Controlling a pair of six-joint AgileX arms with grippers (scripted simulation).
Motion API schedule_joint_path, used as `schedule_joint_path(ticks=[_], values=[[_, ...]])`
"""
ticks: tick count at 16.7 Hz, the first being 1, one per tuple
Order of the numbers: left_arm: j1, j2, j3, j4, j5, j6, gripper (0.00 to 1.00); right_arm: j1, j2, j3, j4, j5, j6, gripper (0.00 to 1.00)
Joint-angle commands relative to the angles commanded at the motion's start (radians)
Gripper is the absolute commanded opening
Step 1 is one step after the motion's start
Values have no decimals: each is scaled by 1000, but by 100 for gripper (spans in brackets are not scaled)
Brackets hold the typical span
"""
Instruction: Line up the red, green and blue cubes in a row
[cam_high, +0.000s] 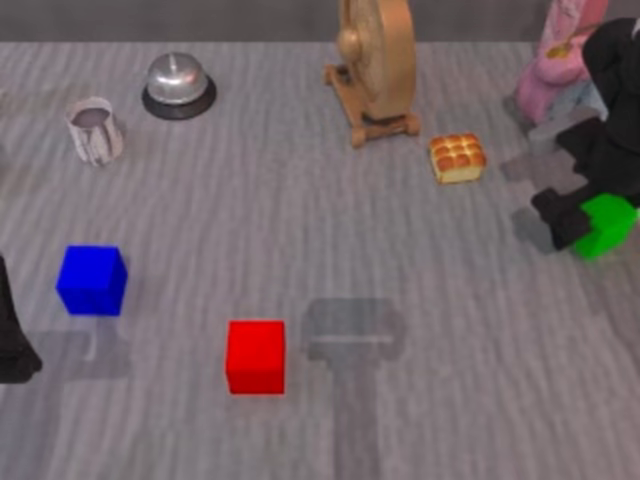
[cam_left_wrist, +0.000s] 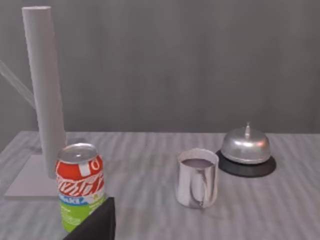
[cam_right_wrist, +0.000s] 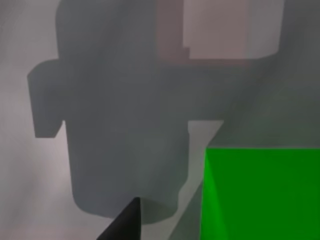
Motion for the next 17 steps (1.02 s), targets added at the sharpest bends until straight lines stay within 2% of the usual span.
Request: schedule_joint_path(ticks=[6,17], values=[[0,0,0,0,0,0,100,0,0,0,0,0,0,2],[0,0,0,0,0,0,100,3,-29,18,-27,-9,5,0]])
